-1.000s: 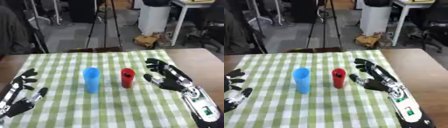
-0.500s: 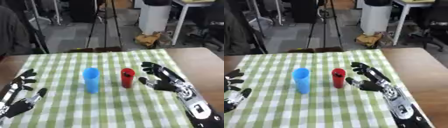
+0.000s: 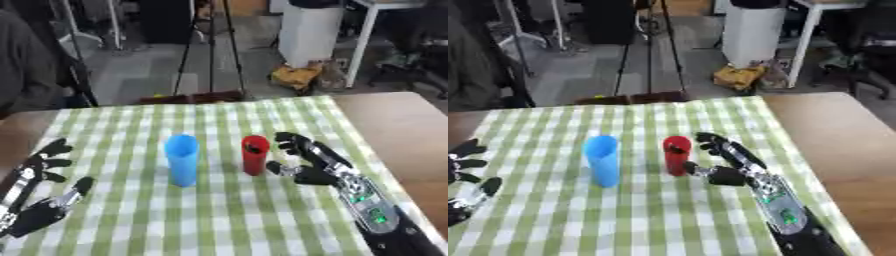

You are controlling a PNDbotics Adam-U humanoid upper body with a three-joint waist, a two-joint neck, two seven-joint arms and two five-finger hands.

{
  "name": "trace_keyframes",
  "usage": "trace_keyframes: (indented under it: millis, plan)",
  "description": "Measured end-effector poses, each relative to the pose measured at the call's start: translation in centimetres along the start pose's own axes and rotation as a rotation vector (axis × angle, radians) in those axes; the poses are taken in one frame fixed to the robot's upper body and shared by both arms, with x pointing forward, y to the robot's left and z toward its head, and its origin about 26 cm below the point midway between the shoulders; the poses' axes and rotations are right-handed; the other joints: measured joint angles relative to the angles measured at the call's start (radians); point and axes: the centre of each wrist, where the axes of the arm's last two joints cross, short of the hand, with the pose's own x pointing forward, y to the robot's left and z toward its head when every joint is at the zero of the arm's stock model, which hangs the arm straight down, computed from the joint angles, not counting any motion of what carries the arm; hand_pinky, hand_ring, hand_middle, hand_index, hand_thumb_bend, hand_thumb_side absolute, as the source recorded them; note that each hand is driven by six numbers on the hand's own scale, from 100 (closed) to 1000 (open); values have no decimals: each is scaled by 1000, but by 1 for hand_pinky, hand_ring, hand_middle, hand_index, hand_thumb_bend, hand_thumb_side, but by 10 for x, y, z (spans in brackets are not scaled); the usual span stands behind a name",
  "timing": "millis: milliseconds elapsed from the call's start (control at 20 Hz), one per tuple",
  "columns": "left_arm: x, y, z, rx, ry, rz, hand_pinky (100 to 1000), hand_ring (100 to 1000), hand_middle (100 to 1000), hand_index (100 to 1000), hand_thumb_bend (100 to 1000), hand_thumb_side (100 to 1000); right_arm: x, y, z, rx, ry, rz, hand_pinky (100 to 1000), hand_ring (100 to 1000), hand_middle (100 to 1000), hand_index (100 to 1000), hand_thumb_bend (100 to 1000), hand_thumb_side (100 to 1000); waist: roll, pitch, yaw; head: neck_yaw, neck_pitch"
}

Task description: Pour the contents of one cup into another cup.

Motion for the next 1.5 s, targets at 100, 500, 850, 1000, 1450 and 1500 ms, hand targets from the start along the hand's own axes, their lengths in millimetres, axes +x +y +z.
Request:
trace_keyframes:
  millis: [100,500,850,1000,1450,1500]
  plan:
    - [1,0,-1,1,-3,-1,695,816,872,949,443,556,0,1,-3,-3,0,1,922,909,891,959,527,457,2,3,1,-2,-3]
    - [1,0,-1,0,-6,0,695,816,873,950,442,565,-3,6,-11,-10,4,-6,922,908,889,959,528,460,2,7,8,-7,-5]
    - [3,-3,-3,-4,-14,7,696,816,873,950,436,567,-4,8,-15,-11,7,-10,924,909,890,961,528,463,2,11,13,-10,-5]
    - [5,-2,-4,-2,-20,6,696,816,873,950,432,568,-4,8,-16,-14,8,-8,926,912,892,962,533,465,2,13,15,-10,-5]
    - [6,-1,-5,-2,-22,6,696,816,873,951,420,571,-7,11,-19,-10,20,-8,948,947,925,977,563,457,4,18,21,-10,-11]
    - [6,-1,-5,-2,-22,6,696,816,873,951,420,572,-7,11,-21,-10,19,-7,948,946,924,977,563,457,4,18,22,-10,-12]
